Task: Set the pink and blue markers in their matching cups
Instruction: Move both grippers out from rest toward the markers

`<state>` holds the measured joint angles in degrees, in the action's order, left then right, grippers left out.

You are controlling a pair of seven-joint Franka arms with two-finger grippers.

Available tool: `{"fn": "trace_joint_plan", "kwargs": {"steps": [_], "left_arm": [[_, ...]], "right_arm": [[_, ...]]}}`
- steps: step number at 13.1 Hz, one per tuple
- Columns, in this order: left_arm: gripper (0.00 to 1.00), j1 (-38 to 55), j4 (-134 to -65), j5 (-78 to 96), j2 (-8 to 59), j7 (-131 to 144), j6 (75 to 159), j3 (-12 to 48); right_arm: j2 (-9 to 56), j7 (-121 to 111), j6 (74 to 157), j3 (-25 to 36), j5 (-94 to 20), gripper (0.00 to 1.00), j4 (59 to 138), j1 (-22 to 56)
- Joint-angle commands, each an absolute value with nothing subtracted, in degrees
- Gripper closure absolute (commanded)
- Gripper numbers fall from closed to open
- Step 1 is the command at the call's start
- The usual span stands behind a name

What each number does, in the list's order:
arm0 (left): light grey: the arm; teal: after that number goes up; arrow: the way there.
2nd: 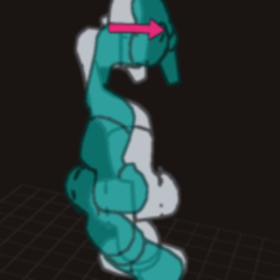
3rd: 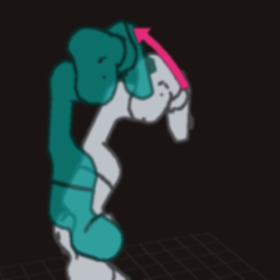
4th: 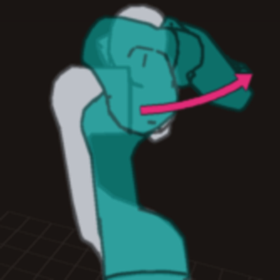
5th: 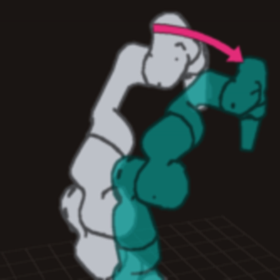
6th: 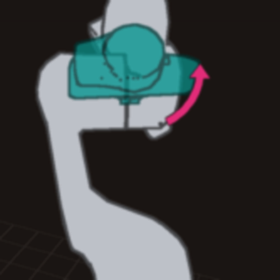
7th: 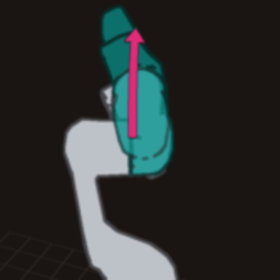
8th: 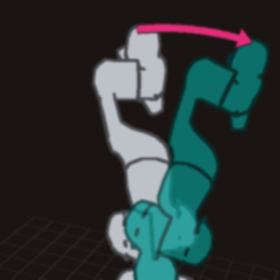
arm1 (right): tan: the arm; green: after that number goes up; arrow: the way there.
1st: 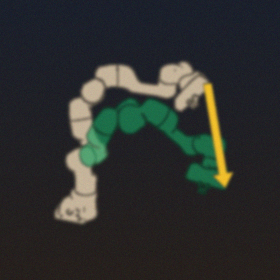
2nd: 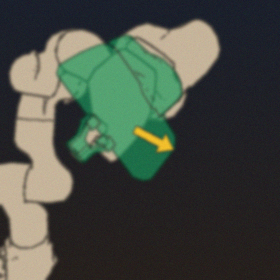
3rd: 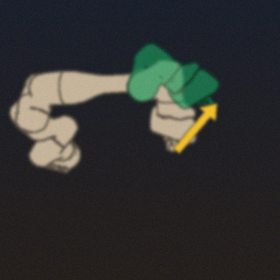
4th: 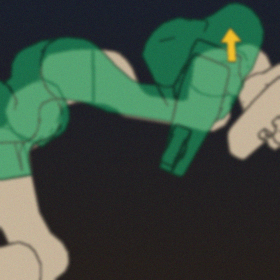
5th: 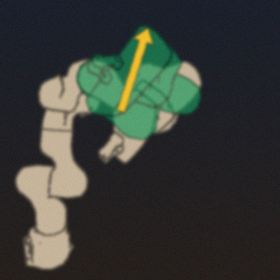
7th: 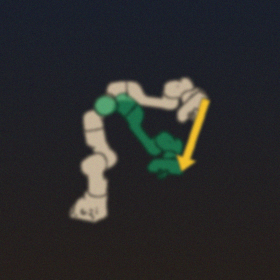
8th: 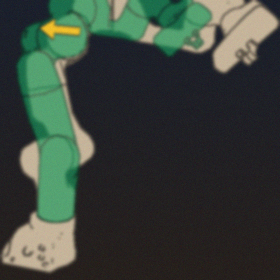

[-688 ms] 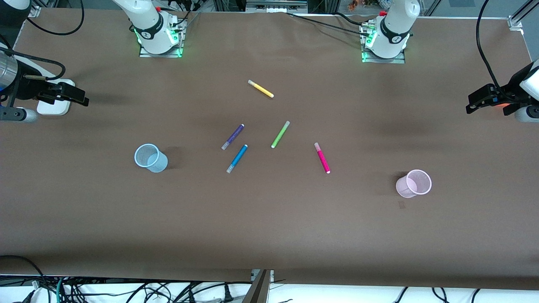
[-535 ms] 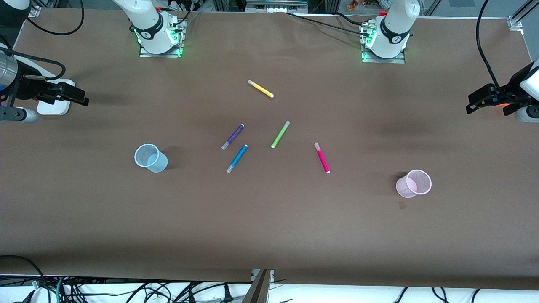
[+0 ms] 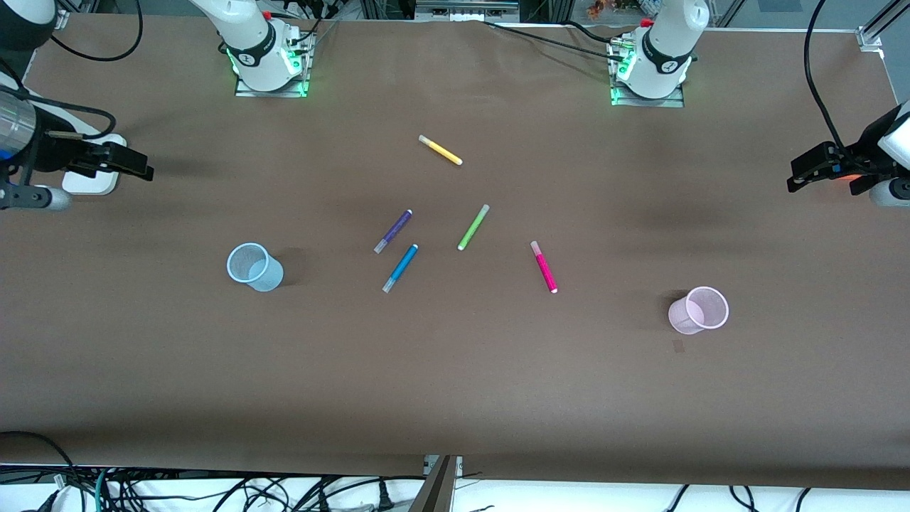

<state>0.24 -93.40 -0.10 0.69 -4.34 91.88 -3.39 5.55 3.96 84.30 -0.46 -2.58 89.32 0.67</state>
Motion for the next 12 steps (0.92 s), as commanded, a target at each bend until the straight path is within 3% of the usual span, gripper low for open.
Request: {"fn": "trace_joint_plan", "kwargs": {"steps": [1,7,12], "left_arm": [[0.00,0.26,-92.46,-0.70,0.88,-4.04,91.05,-3.25],[0.00,1.22,-92.37,-1.14,3.77,-1.24,91.49,-2.81],[0.00,1.32,-92.37,-0.53,8.69,12.45,94.03,4.47]], "right_arm": [[6.06,3.52,83.76,-0.88,-1.58,0.01,88.68,2.20],[6.24,4.22,83.84,-0.79,-1.49,0.01,88.77,3.43],[7.82,11.14,87.61,-0.88,-2.20,0.01,88.68,6.84]]}}
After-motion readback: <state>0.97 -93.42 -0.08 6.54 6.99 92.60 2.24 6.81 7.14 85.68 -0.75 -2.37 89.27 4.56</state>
